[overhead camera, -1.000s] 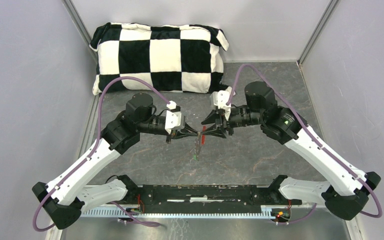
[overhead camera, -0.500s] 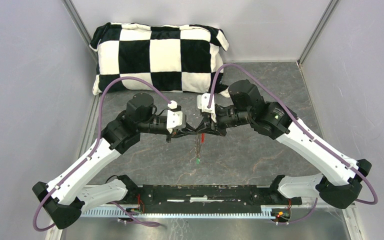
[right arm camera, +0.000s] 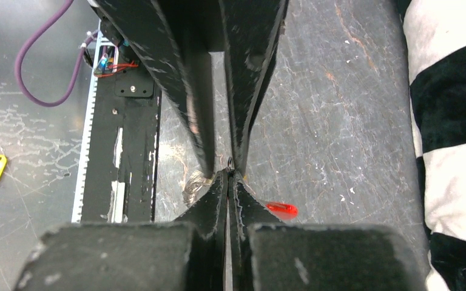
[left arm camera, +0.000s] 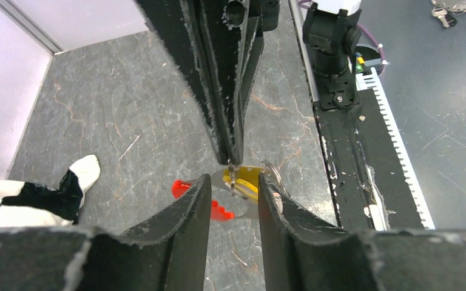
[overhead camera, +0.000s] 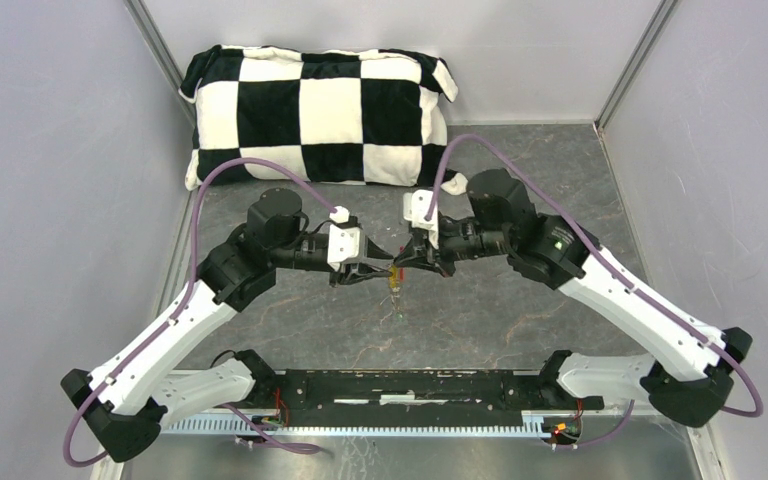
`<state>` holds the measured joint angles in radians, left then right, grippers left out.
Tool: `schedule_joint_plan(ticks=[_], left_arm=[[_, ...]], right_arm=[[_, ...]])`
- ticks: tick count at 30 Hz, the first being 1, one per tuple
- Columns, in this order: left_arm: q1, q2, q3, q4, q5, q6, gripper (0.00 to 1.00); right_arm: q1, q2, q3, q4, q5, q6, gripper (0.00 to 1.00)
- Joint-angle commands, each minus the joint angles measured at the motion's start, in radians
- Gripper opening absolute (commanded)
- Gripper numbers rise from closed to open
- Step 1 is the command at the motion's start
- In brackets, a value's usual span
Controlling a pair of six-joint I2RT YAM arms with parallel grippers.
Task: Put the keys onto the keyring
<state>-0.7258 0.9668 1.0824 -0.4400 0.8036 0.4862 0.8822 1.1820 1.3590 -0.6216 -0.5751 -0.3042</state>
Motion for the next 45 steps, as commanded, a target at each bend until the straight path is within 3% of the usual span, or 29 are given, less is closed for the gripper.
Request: schedule_joint_plan(ticks=[1, 9, 15, 20, 28, 34, 37, 40, 42, 45], left_arm=[[0.002, -0.045, -0.015, 0.014, 0.048, 0.056, 0.41], [0.002, -0.056, -0.012, 0.026, 0.068, 0.095, 0.42], [0.002, -0.048, 0.013, 0.04, 0.108, 0.051, 0.38], [0.002, -0.059, 0.002, 0.039, 0.108, 0.077, 0.25], [-0.006, -0.125, -0.056, 0.086, 0.063, 0.24, 0.07], [-0.017, -0.176, -0.117, 0.141, 0.039, 0.362, 0.02], [-0.018, -0.182, -0.115, 0.141, -0.005, 0.326, 0.26], [-0.018, -0.178, -0.096, 0.125, -0.027, 0.23, 0.39], [-0.018, -0.177, -0.097, 0.129, -0.025, 0.165, 0.58], [-0.018, -0.175, -0.109, 0.171, -0.018, 0.049, 0.64]], right_arm=[[-0.005, -0.138, -0.152, 0.357, -0.103, 0.151, 0.0], [-0.009, -0.29, -0.478, 0.89, -0.097, 0.415, 0.0], [-0.009, -0.337, -0.634, 1.141, -0.02, 0.531, 0.0], [-0.009, -0.333, -0.665, 1.202, 0.022, 0.566, 0.0], [-0.009, -0.318, -0.699, 1.273, 0.045, 0.632, 0.0], [-0.009, -0.312, -0.727, 1.322, 0.053, 0.673, 0.0], [-0.009, -0.318, -0.722, 1.303, 0.047, 0.664, 0.0], [-0.009, -0.321, -0.708, 1.27, 0.038, 0.641, 0.0], [-0.009, -0.318, -0.701, 1.267, 0.023, 0.64, 0.0], [-0.009, -0.3, -0.694, 1.273, 0.003, 0.652, 0.0]])
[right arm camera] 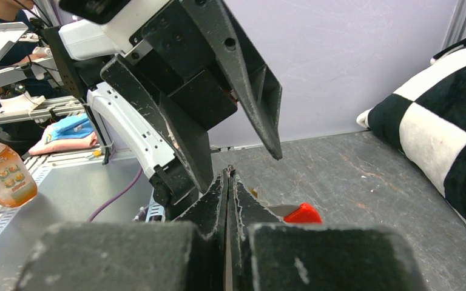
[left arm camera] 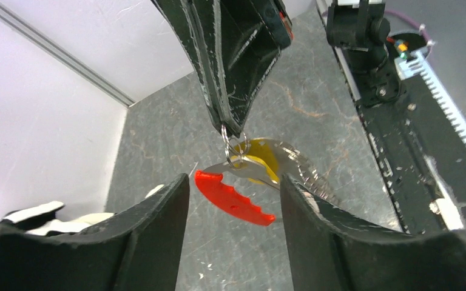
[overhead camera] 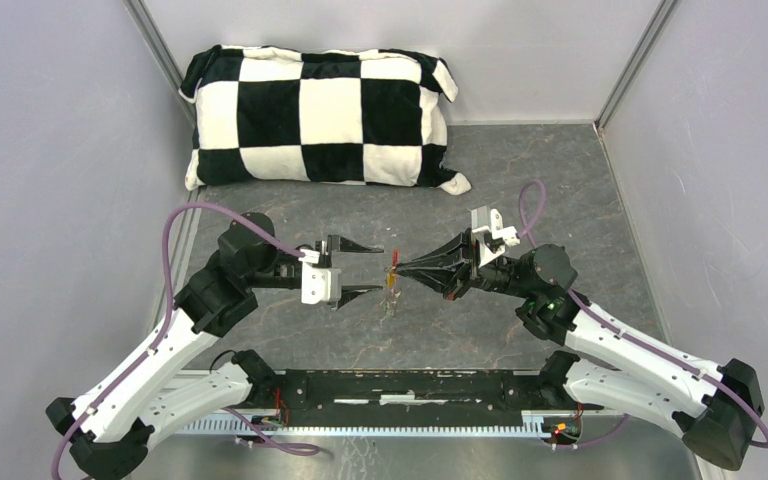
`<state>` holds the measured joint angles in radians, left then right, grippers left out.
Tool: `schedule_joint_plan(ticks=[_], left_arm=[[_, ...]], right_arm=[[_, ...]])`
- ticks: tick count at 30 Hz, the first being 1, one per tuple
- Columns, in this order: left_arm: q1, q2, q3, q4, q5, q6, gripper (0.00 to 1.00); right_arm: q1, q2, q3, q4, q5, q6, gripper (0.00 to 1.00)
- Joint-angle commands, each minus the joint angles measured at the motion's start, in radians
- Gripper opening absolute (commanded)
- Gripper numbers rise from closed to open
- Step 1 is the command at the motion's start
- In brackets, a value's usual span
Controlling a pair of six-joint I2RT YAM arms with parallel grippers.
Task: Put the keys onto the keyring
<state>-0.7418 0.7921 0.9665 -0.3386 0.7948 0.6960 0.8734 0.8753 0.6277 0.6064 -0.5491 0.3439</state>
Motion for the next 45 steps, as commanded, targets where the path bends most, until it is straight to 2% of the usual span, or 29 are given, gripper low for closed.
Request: schedule_joint_plan(ticks=[1, 4, 12, 31, 34, 39, 45], left_arm=[[-0.002, 0.001, 0.004, 0.078, -0.003, -0.192, 0.66], [-0.002, 0.014, -0.005, 0.094, 0.016, -0.245, 0.65], [-0.001, 0.032, -0.032, 0.097, 0.039, -0.228, 0.53], [-0.002, 0.041, -0.058, 0.137, 0.015, -0.239, 0.1], [-0.003, 0.02, -0.076, 0.137, -0.033, -0.191, 0.02], [-0.006, -0.053, -0.136, 0.167, -0.09, -0.046, 0.02], [-0.028, -0.095, -0.192, 0.174, -0.064, 0.143, 0.02]], right_arm=[[0.0, 0.01, 0.038, 0.047, -0.024, 0.006, 0.0], [-0.001, 0.01, 0.038, 0.053, -0.026, 0.009, 0.0], [0.0, 0.006, 0.033, 0.061, -0.022, 0.018, 0.0], [-0.001, 0.001, 0.023, 0.065, 0.006, 0.026, 0.0], [0.0, -0.003, 0.021, 0.061, 0.02, 0.026, 0.0], [-0.001, 0.0, 0.009, 0.078, 0.041, 0.042, 0.0], [-0.001, 0.016, -0.012, 0.133, 0.046, 0.086, 0.0]])
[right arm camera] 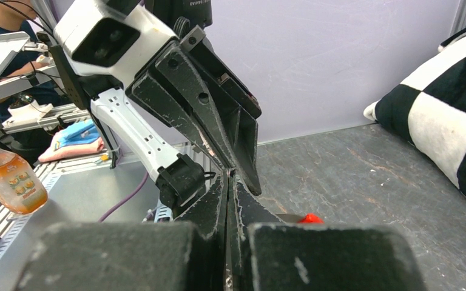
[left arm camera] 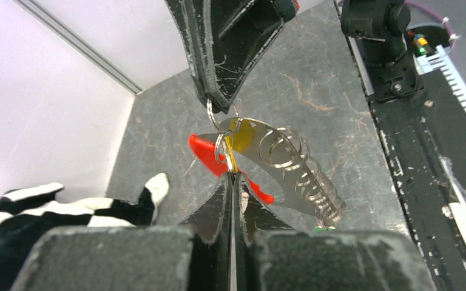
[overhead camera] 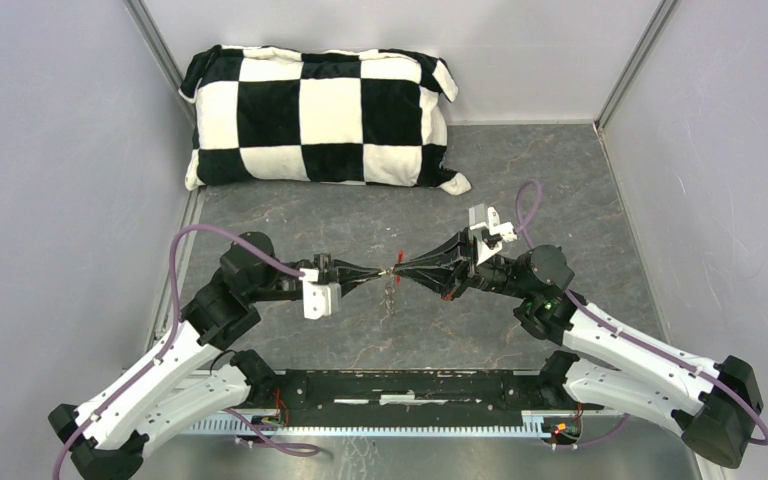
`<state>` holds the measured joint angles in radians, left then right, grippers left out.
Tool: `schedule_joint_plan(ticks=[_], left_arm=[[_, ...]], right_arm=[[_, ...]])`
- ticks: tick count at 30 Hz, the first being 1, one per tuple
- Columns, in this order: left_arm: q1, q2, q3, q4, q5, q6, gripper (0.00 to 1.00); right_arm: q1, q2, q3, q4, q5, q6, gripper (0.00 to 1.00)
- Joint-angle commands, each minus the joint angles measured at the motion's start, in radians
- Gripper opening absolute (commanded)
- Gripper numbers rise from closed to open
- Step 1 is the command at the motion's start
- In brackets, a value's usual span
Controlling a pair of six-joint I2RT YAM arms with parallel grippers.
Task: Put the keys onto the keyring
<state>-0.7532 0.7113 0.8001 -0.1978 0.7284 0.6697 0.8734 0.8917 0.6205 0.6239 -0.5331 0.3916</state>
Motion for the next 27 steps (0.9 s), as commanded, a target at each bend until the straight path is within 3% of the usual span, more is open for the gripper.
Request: schedule_joint_plan(ticks=[1, 8, 13, 15, 21, 27], left_arm=[[-0.021, -0.015, -0.026, 0.026, 0.02, 0.199, 0.02], [-0.091, 0.033, -0.001, -0.106, 0.076, 0.437, 0.17], [-0.115, 0.03, 0.024, -0.18, 0.011, 0.584, 0.21], [-0.115, 0.016, 0.031, -0.187, -0.023, 0.594, 0.33], [-0.115, -0.027, 0.073, -0.197, -0.086, 0.481, 0.46], [-0.114, -0.03, 0.141, -0.117, -0.207, 0.098, 0.49]], right_arm=[[0.0, 0.003, -0.008, 0.126, 0.028, 0.047, 0.0], [0.0, 0.016, -0.035, 0.194, 0.03, 0.1, 0.0], [0.0, -0.003, -0.057, 0.178, 0.089, 0.108, 0.0], [0.0, -0.014, -0.067, 0.175, 0.106, 0.105, 0.0], [-0.001, -0.019, -0.082, 0.209, 0.073, 0.093, 0.0], [-0.002, -0.037, -0.104, 0.278, 0.016, 0.075, 0.0]])
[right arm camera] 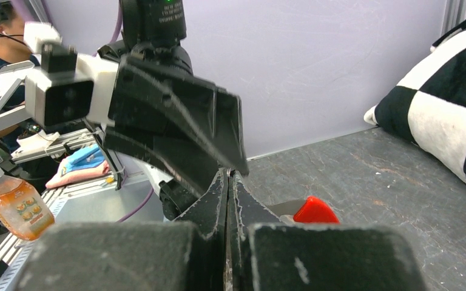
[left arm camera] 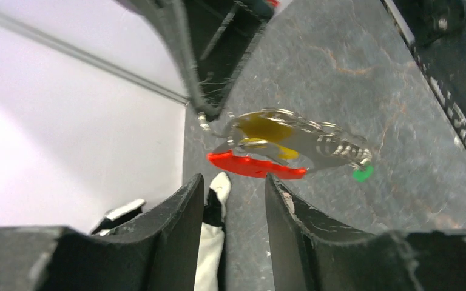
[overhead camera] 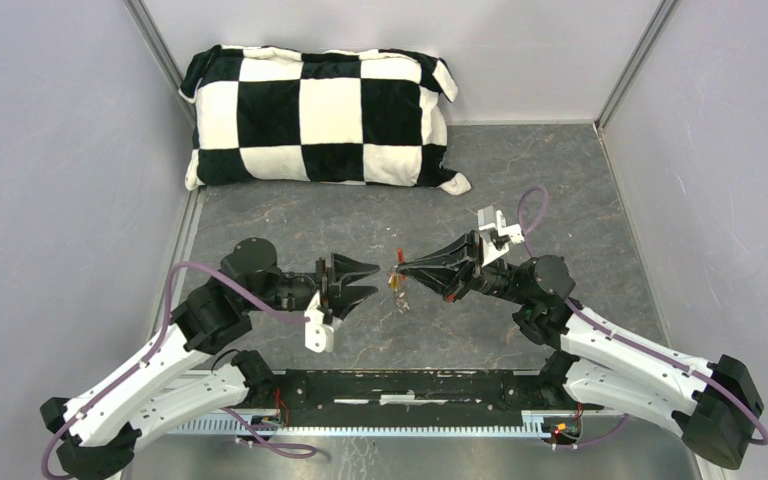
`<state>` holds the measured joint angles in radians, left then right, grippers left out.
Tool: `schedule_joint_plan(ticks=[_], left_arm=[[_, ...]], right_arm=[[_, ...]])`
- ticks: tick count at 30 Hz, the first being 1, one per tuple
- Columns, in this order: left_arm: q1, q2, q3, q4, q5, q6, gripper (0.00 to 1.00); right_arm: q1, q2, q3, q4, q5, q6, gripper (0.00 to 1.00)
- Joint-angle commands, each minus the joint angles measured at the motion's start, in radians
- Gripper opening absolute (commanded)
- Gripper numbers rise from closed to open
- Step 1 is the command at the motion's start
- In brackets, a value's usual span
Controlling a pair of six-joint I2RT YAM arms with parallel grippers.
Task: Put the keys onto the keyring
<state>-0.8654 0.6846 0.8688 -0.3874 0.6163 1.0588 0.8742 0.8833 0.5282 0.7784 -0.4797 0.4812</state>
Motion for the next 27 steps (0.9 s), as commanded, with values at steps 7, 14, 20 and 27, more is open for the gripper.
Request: schedule_joint_plan(ticks=[7, 14, 20, 27], left_arm=[[0.018, 0.036, 0.078, 0.188, -0.075, -0.715, 0.49], [0.026, 0.114, 0.121, 0.179, 0.058, -0.812, 0.44], [0.026, 0.137, 0.136, 0.182, 0.116, -0.82, 0.4], [0.026, 0.138, 0.133, 0.101, 0.193, -0.73, 0.33]], right_arm=[[-0.003, -0.009, -0.025, 0.228, -0.086, 0.006, 0.0], [-0.003, 0.006, 0.002, 0.21, -0.105, -0.011, 0.0], [-0.002, 0.01, 0.024, 0.152, -0.112, -0.037, 0.0], [-0.001, 0.003, 0.033, 0.121, -0.103, -0.054, 0.0]])
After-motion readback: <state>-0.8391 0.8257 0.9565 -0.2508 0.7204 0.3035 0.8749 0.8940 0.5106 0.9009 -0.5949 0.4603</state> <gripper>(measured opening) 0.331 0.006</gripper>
